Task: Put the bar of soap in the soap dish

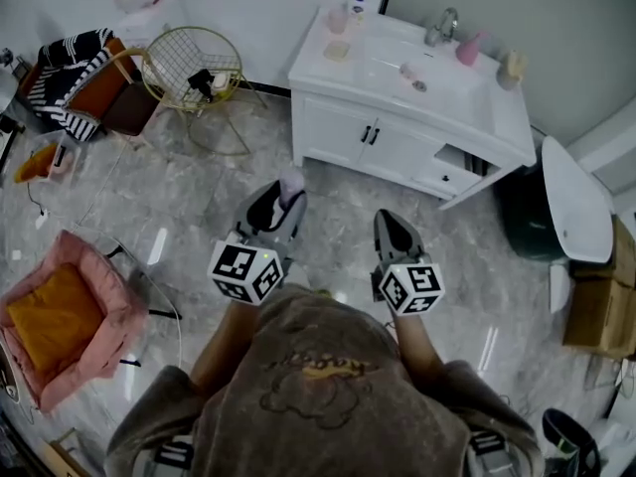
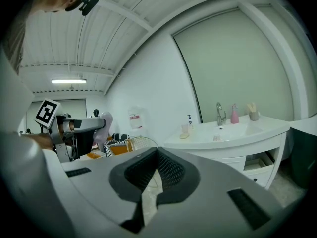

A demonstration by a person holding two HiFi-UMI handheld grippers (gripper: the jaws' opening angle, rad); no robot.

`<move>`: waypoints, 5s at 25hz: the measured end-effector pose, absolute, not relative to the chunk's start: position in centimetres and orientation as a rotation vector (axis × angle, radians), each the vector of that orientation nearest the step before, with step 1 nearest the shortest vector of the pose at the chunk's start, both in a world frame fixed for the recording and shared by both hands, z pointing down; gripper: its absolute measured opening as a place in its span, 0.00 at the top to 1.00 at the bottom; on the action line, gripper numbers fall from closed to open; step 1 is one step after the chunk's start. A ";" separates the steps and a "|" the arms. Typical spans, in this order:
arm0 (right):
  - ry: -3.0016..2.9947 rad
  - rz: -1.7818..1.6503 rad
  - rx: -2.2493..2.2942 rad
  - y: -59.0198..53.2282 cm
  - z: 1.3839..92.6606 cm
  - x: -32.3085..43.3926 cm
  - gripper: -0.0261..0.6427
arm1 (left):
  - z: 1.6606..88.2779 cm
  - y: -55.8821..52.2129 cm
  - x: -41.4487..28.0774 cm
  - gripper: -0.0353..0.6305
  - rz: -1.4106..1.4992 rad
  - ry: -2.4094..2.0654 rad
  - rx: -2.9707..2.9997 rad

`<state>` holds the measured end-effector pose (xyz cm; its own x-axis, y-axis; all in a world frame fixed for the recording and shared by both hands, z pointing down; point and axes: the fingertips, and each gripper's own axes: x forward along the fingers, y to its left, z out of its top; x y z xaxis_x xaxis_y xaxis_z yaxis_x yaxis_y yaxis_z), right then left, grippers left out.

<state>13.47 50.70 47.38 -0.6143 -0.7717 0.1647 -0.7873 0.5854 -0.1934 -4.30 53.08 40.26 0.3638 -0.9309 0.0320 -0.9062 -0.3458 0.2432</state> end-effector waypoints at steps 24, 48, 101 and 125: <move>-2.732 0.388 1.354 33.2 46.8 10.5 0.96 | 40.1 33.6 -6.7 0.68 -0.157 -1.595 2.427; -2.628 0.396 1.595 11.5 44.7 3.7 0.96 | 38.5 9.3 -13.8 0.68 -0.128 -1.399 2.530; -2.655 0.466 1.564 -14.0 46.2 8.6 0.96 | 44.5 -19.9 -8.7 0.68 0.129 -1.395 2.466; -2.570 0.560 1.658 -17.7 49.3 10.1 0.96 | 62.6 -22.7 -6.3 0.68 0.669 -1.206 2.305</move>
